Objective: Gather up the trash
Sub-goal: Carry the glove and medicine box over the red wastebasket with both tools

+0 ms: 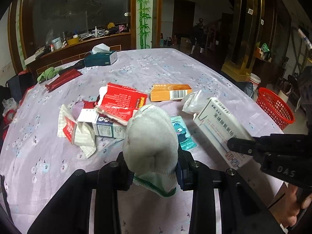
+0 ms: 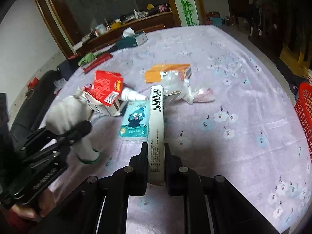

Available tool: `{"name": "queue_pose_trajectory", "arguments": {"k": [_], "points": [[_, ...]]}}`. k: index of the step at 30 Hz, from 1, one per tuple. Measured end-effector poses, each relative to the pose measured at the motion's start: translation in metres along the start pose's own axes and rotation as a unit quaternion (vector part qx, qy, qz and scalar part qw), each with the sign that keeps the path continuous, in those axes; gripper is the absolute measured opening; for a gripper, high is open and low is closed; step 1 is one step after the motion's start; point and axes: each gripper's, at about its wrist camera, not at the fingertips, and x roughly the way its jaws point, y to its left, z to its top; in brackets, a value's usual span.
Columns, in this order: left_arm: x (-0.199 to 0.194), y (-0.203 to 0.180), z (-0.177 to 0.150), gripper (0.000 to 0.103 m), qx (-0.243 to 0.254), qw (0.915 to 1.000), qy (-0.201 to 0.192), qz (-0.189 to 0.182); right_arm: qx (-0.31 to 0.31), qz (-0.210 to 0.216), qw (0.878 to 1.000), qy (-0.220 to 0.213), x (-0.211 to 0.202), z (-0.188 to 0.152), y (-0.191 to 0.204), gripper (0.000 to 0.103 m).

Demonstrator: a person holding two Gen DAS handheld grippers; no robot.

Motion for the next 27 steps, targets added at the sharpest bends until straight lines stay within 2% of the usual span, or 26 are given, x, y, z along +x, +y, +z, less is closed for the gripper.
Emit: {"name": "queue_pose_trajectory", "arguments": {"k": [6, 14, 20, 27], "points": [[-0.001, -0.02, 0.007, 0.032, 0.021, 0.9997, -0.006, -0.004, 0.003, -0.018, 0.999, -0.034, -0.024, 0.001, -0.009, 0.014], [-0.003, -0.056, 0.022, 0.032, 0.055, 0.9982, -0.015, -0.021, 0.033, -0.033, 0.997, -0.069, -0.053, 0.003, -0.043, 0.014], [0.0, -0.093, 0.034, 0.032, 0.08, 0.9957, -0.017, -0.045, 0.063, -0.044, 0.993, -0.091, -0.075, 0.0, -0.074, 0.014], [0.007, -0.15, 0.057, 0.032, 0.112, 0.9887, -0.013, -0.099, 0.11, -0.068, 0.984, -0.119, -0.106, -0.007, -0.126, 0.015]]}}
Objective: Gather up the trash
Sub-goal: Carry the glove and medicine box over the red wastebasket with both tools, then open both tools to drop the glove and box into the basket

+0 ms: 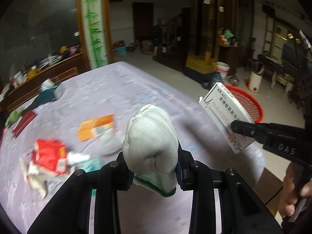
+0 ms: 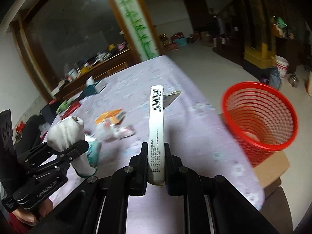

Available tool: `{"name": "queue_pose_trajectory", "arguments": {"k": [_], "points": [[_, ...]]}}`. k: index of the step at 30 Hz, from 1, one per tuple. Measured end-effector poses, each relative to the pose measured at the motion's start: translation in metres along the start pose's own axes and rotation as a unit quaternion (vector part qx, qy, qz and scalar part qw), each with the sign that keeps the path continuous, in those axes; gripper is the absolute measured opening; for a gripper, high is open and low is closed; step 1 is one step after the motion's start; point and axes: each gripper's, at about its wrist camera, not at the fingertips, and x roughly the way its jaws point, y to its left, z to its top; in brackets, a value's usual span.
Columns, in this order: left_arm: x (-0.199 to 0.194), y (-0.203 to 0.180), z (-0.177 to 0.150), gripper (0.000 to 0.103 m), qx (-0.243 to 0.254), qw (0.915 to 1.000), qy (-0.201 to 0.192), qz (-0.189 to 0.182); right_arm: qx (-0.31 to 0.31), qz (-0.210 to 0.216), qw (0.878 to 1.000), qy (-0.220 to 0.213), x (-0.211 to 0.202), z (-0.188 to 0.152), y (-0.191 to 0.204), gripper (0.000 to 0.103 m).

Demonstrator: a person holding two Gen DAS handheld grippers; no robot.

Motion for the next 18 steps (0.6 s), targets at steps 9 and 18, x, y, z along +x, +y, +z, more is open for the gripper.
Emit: {"name": "queue_pose_trajectory", "arguments": {"k": [9, 18], "points": [[0.042, -0.075, 0.049, 0.033, 0.03, 0.9951, 0.016, -0.092, 0.071, -0.056, 0.995, -0.034, -0.035, 0.011, -0.088, 0.015], [0.107, -0.141, 0.092, 0.033, 0.037, 0.9874, 0.045, -0.147, 0.112, -0.094, 0.988, -0.052, -0.051, 0.037, -0.154, 0.015]]}}
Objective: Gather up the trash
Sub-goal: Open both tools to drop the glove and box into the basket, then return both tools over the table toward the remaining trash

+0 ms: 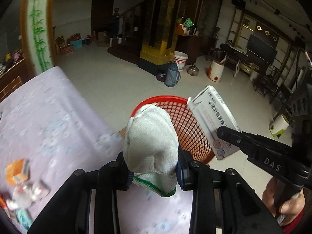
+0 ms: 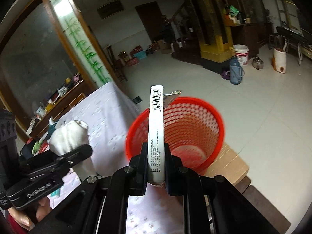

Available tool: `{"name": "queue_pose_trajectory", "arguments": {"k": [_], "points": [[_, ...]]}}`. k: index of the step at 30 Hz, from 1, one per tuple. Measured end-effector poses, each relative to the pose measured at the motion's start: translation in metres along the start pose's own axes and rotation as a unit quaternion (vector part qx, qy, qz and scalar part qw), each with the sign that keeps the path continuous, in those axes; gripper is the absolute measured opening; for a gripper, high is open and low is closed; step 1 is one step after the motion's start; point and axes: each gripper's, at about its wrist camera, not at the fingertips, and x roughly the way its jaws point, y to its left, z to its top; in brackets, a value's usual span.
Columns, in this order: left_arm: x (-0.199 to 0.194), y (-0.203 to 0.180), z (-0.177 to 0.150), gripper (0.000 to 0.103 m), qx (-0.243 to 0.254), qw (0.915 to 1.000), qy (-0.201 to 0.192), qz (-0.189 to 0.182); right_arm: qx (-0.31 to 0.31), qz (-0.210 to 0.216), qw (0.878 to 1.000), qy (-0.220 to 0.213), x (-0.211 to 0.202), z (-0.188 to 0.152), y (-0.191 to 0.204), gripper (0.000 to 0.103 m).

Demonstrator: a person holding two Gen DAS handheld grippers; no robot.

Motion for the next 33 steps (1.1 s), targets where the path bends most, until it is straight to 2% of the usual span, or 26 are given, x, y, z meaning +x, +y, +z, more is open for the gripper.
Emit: {"name": "queue_pose_trajectory", "arguments": {"k": [2, 3, 4, 7, 10, 11, 14, 16, 18, 20, 22, 23, 26, 29, 33], "points": [[0.016, -0.006, 0.01, 0.037, -0.007, 1.0, 0.0, -0.003, 0.011, -0.001, 1.0, -0.002, 0.002, 0.006, -0.01, 0.015], [0.023, -0.007, 0.013, 0.046, -0.013, 0.9999, 0.002, -0.009, 0.012, -0.004, 1.0, -0.001, 0.005, 0.01, -0.014, 0.015], [0.029, -0.007, 0.016, 0.05, -0.02, 0.9997, 0.002, -0.012, 0.012, -0.007, 1.0, 0.0, 0.009, 0.012, -0.014, 0.015], [0.036, -0.004, 0.019, 0.052, -0.028, 0.9996, 0.002, -0.003, 0.013, -0.016, 1.0, 0.004, 0.02, 0.018, -0.02, 0.015], [0.034, -0.003, 0.015, 0.058, -0.03, 0.9995, 0.007, -0.013, 0.018, -0.024, 1.0, 0.006, 0.023, 0.019, -0.027, 0.016], [0.032, -0.002, 0.015, 0.064, -0.029, 0.9995, 0.006, -0.009, 0.017, -0.024, 1.0, 0.006, 0.022, 0.019, -0.027, 0.016], [0.018, 0.001, 0.007, 0.064, -0.024, 0.9997, -0.007, 0.008, 0.014, -0.029, 0.999, 0.005, 0.016, 0.018, -0.027, 0.019], [0.002, 0.003, -0.003, 0.064, -0.018, 0.9991, -0.02, 0.032, 0.009, -0.027, 1.0, 0.0, 0.009, 0.017, -0.023, 0.02], [-0.011, 0.011, -0.009, 0.065, -0.015, 0.998, -0.031, 0.053, -0.004, -0.031, 0.999, -0.005, 0.003, 0.017, -0.015, 0.031], [-0.026, 0.018, -0.023, 0.065, -0.014, 0.9957, -0.037, 0.084, -0.026, -0.022, 0.999, -0.018, -0.007, 0.012, 0.001, 0.037], [-0.042, 0.028, -0.037, 0.066, -0.015, 0.9938, -0.042, 0.102, -0.051, -0.025, 0.998, -0.03, -0.015, 0.006, 0.021, 0.039], [-0.051, 0.036, -0.046, 0.066, -0.018, 0.9928, -0.041, 0.111, -0.064, -0.025, 0.997, -0.036, -0.017, 0.001, 0.034, 0.043], [-0.074, 0.059, -0.071, 0.066, -0.033, 0.9899, -0.039, 0.132, -0.088, -0.018, 0.995, -0.045, -0.023, -0.016, 0.067, 0.069], [-0.097, 0.082, -0.095, 0.066, -0.04, 0.9848, -0.037, 0.165, -0.081, 0.015, 0.996, -0.032, -0.019, -0.028, 0.09, 0.07], [-0.126, 0.113, -0.123, 0.067, -0.059, 0.9783, -0.039, 0.195, -0.08, 0.001, 0.996, -0.045, -0.009, -0.042, 0.117, 0.07]]}}
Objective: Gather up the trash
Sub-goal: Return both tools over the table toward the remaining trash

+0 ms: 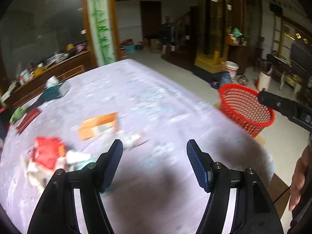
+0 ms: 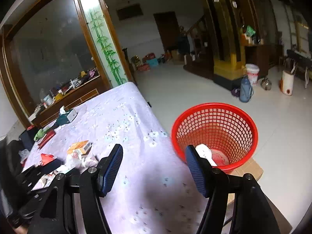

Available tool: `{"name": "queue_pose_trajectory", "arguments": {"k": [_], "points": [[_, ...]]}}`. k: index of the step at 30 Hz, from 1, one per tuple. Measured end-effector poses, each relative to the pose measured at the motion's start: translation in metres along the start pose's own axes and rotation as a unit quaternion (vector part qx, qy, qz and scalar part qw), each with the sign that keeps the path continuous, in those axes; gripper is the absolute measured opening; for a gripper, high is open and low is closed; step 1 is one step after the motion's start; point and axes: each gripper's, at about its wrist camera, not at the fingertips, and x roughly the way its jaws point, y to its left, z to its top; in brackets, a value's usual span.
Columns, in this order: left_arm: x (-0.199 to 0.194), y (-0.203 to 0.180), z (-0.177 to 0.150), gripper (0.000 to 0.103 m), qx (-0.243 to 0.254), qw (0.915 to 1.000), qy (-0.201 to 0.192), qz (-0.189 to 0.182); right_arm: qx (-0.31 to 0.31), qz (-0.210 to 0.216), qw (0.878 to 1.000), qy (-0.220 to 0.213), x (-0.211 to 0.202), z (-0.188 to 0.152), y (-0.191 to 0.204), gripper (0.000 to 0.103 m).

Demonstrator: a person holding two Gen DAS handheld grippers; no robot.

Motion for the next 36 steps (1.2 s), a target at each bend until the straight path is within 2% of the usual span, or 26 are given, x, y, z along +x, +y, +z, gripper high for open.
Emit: {"name": "queue_pose_trajectory", "arguments": {"k": [4, 10, 17, 21, 25, 28, 32, 36], "points": [[-0.01, 0.039, -0.02, 0.067, -0.029, 0.9994, 0.006, 0.015, -0.057, -0.009, 0.998, 0.004, 0.009, -0.007, 0.042, 0.066], [-0.02, 0.083, -0.044, 0.067, -0.073, 0.9968, 0.016, 0.028, -0.126, 0.013, 0.991, 0.038, 0.023, -0.025, 0.103, 0.066], [-0.024, 0.121, -0.063, 0.067, -0.109, 0.9931, 0.026, 0.034, -0.15, 0.056, 0.983, 0.09, 0.04, -0.041, 0.143, 0.061], [-0.027, 0.154, -0.071, 0.067, -0.145, 0.9881, 0.037, 0.034, -0.157, 0.089, 0.976, 0.118, 0.047, -0.048, 0.156, 0.055], [-0.026, 0.182, -0.075, 0.067, -0.182, 0.982, 0.046, 0.02, -0.167, 0.092, 0.974, 0.123, 0.053, -0.052, 0.164, 0.05], [-0.022, 0.186, -0.075, 0.067, -0.187, 0.9809, 0.054, -0.006, -0.158, 0.096, 0.974, 0.131, 0.059, -0.051, 0.164, 0.05], [-0.017, 0.187, -0.069, 0.06, -0.175, 0.9831, 0.053, -0.008, -0.143, 0.104, 0.974, 0.145, 0.067, -0.048, 0.158, 0.05], [-0.011, 0.213, -0.063, 0.058, -0.203, 0.9778, 0.052, 0.002, -0.143, 0.099, 0.974, 0.149, 0.07, -0.049, 0.151, 0.05]]}}
